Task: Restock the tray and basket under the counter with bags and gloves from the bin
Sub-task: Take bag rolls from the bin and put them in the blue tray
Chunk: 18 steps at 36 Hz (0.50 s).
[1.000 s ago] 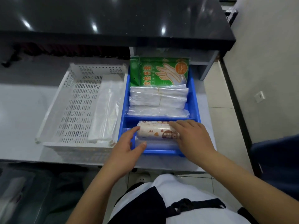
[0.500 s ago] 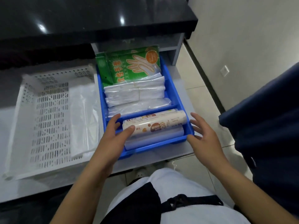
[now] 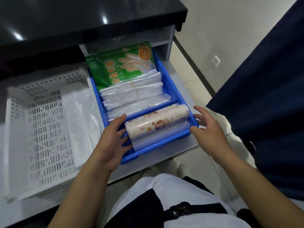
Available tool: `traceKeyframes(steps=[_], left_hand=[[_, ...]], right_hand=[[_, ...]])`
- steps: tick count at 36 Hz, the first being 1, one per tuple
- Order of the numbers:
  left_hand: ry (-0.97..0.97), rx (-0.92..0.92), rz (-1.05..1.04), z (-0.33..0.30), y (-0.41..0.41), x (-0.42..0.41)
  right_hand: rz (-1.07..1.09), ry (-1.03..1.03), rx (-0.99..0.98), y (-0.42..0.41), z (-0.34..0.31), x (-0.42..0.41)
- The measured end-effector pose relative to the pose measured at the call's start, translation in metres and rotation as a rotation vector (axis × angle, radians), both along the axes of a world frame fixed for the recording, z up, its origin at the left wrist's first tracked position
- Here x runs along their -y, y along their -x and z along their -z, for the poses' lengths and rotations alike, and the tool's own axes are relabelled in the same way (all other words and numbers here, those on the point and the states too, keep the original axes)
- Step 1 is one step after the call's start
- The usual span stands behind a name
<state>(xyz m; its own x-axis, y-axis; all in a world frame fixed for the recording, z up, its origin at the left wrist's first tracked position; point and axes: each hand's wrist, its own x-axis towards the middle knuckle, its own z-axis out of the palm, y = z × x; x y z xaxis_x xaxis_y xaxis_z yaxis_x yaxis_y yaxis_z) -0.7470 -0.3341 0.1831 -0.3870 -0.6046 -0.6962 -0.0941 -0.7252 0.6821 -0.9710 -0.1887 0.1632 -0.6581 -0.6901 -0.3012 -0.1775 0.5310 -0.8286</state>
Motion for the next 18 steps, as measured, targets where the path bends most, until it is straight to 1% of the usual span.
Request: traceKeyframes(steps=[2,6,9,14,16,18], left_hand=[[0.035,0.006,0.01,0.002,0.004,0.0],[0.094,0.034,0.041,0.005,0.014,-0.003],[0.125,0.064,0.042,0.008,0.016,-0.006],[0.213,0.122,0.04,0.005,0.018,-0.014],[0.263,0.178,0.043,0.003,0.019,-0.019],[0.333,0.248,0.056,-0.002,0.021,-0.025]], right_hand=[[-0.024,-0.015,-0.018,0.004,-0.002,-0.001],[-0.06,-0.038,0.013,0.017,-0.006,-0.004],[-0.142,-0.071,0.012,0.024,-0.008,-0.004],[-0.264,-0.069,-0.019,0.039,-0.018,-0.006],[-0.324,-0.075,-0.055,0.043,-0.026,-0.004],[-0.405,-0.055,-0.142,0.042,-0.039,-0.002]])
